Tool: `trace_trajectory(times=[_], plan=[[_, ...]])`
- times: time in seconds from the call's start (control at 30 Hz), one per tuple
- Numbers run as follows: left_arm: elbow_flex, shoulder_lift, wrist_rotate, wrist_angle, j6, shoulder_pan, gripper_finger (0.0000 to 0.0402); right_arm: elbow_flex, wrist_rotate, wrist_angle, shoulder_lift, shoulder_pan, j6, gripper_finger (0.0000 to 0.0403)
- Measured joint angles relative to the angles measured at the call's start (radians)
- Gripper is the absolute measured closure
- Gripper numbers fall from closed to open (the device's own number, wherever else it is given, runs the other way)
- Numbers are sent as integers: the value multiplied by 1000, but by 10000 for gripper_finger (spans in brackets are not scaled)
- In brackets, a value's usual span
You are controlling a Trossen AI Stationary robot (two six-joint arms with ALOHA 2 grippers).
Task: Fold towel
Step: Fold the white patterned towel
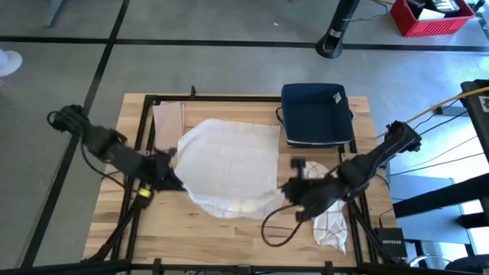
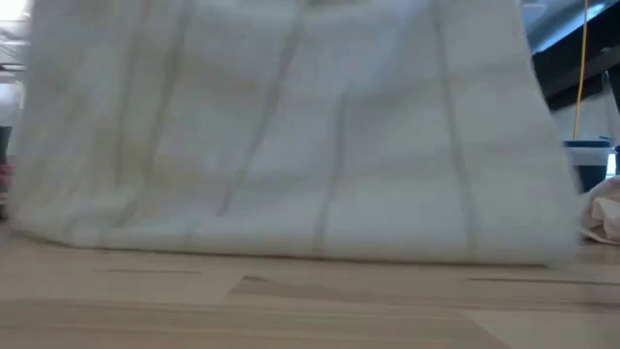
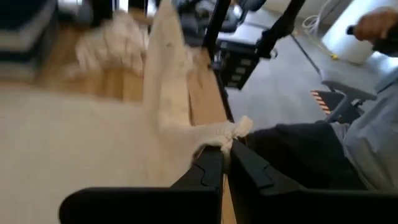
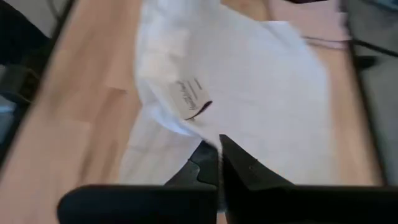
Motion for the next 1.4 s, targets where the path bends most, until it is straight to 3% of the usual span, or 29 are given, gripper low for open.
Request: trace_trajectory(times=[0.2, 0.37, 0.53, 0.67, 0.77, 0.87, 0.97, 1.07, 1.17, 1.23, 1.3, 1.4], plan=[[-250, 58, -45, 145, -313, -136, 400, -294, -83, 398, 4, 32, 112, 400], [-385, 158, -42, 247, -507, -178, 400, -457, -204, 536, 7, 34, 322, 400], [-443, 255, -38, 264, -616, -179, 394, -540, -235, 561, 13, 34, 472, 383], [-463, 315, -3, 263, -674, -166, 347, -562, -247, 540, 18, 5, 574, 346], [-469, 343, 89, 255, -692, -144, 296, -554, -375, 475, 19, -45, 623, 303], [-462, 331, 266, 221, -641, -97, 254, -526, -582, 398, 19, -102, 630, 259], [-446, 291, 244, 178, -610, -58, 233, -508, -672, 382, 19, -160, 608, 226], [-445, 262, 50, 129, -520, -24, 229, -507, -552, 455, 19, -211, 499, 205], [-447, 258, -226, 72, -490, 16, 233, -516, -343, 548, 19, -245, 380, 197], [-466, 259, -355, 54, -514, 51, 237, -520, -194, 612, 25, -263, 310, 197], [-489, 262, -395, 56, -519, 87, 240, -525, -104, 658, 35, -281, 268, 198], [-530, 262, -389, 56, -522, 132, 242, -528, -87, 653, 51, -304, 210, 198]])
